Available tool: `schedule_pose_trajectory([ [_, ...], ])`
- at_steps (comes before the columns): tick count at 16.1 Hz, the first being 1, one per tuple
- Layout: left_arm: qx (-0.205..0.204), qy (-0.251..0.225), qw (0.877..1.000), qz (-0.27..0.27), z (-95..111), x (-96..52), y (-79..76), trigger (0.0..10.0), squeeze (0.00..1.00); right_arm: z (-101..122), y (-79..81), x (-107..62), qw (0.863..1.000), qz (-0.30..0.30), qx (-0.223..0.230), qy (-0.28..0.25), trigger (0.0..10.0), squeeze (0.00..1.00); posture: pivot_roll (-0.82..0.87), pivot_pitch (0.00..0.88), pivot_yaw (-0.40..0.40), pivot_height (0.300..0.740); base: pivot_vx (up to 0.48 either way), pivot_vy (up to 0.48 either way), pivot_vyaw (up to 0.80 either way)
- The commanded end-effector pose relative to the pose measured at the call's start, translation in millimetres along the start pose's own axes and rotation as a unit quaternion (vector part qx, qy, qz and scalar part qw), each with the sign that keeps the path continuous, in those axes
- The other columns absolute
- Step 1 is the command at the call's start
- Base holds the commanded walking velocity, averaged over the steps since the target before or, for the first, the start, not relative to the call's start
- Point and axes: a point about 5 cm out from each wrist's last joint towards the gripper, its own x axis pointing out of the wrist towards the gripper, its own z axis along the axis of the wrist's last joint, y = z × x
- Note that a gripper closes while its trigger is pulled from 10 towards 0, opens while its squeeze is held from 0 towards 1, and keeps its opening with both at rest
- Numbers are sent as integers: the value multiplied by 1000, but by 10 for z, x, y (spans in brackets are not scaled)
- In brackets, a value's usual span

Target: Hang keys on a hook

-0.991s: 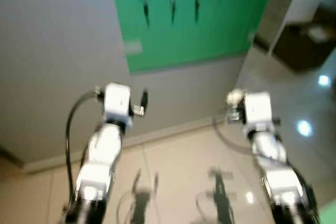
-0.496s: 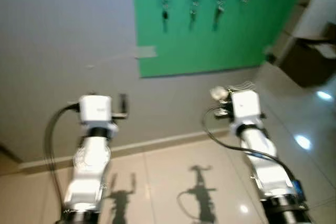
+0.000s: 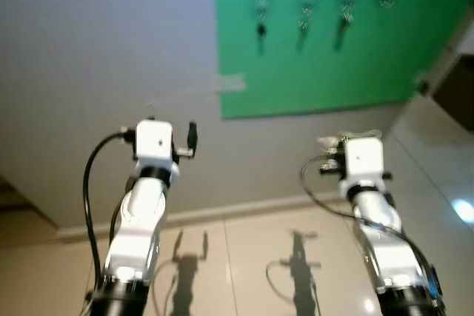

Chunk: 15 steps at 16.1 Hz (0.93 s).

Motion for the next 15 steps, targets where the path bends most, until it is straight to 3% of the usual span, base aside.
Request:
schedule_pose_trajectory([
  [1,4,10,1000,4,-44,5,68,10000,0,80,68,9,1000,7,6,-16,10000,0,-101,42,27,740,368,0,0],
  [7,0,19,1000,8,-80,-4,47,10000,0,77,92,10,1000,16,0,-17,10000,0,-95,35,14,740,352,0,0],
  [10,-4,11,1000,8,-81,-24,33,10000,0,74,93,30,1000,19,-13,-17,10000,0,-92,33,8,740,0,0,0],
  [15,6,10,1000,16,-43,46,26,10000,0,86,85,62,1000,13,-12,-18,10000,0,-105,27,30,740,0,-206,764],
])
